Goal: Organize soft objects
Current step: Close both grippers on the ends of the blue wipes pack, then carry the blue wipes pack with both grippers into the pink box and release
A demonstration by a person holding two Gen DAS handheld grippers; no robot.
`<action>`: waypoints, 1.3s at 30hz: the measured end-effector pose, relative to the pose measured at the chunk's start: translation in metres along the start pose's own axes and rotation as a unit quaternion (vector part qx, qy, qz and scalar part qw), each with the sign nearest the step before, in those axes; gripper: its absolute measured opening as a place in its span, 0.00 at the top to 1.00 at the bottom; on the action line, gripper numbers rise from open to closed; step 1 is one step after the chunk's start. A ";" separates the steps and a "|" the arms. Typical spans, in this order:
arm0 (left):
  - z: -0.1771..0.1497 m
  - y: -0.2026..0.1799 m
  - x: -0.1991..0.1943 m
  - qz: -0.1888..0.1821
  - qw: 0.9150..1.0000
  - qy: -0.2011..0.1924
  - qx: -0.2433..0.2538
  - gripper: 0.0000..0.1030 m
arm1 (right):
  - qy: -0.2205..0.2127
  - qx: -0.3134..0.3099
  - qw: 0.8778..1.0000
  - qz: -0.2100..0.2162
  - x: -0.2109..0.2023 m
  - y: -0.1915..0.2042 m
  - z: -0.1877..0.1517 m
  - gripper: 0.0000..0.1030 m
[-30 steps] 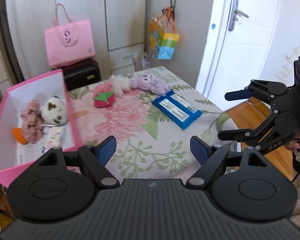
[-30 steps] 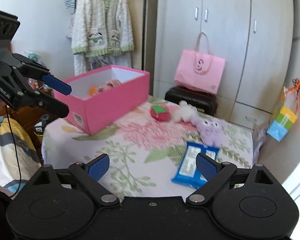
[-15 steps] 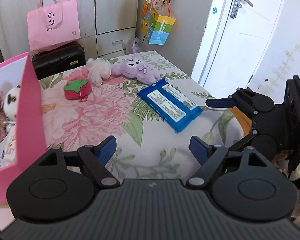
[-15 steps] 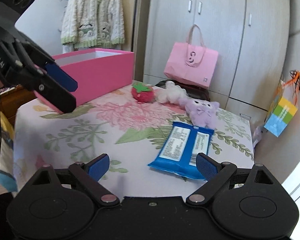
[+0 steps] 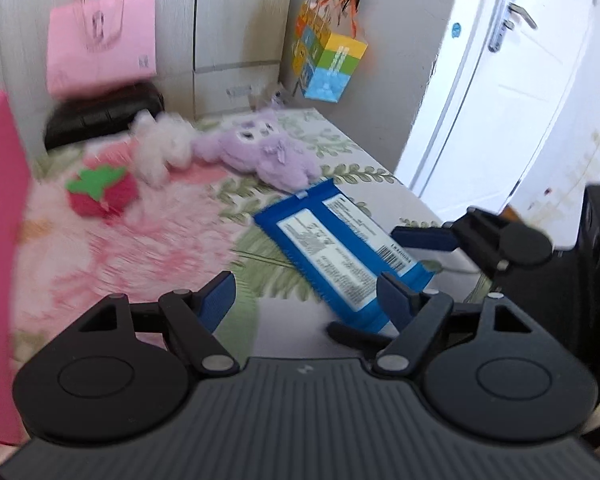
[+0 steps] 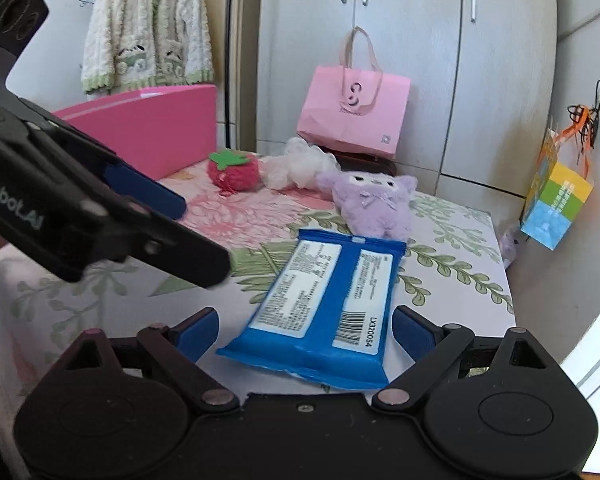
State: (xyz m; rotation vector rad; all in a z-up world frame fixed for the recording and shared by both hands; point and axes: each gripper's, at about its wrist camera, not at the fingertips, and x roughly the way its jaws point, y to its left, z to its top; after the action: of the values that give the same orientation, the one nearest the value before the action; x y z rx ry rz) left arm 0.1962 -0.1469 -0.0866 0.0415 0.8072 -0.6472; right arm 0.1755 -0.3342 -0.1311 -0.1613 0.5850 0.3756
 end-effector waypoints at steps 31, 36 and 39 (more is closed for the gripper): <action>-0.011 -0.011 0.043 -0.013 0.997 -0.030 -0.069 0.59 | -0.080 0.120 0.986 -0.079 0.003 0.012 -0.025 0.29; -0.017 -0.018 0.040 -0.014 0.997 -0.042 -0.057 0.59 | -0.089 0.118 0.984 -0.100 0.003 0.019 -0.026 0.32; -0.021 -0.020 0.036 -0.013 0.997 -0.048 -0.052 0.59 | -0.096 0.120 0.983 -0.101 0.001 0.022 -0.029 0.33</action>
State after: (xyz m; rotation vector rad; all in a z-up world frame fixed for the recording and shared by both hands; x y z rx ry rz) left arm 0.1899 -0.1763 -0.1215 -0.0945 0.7490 -0.6271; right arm 0.1532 -0.3209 -0.1563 0.0466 0.4140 0.1194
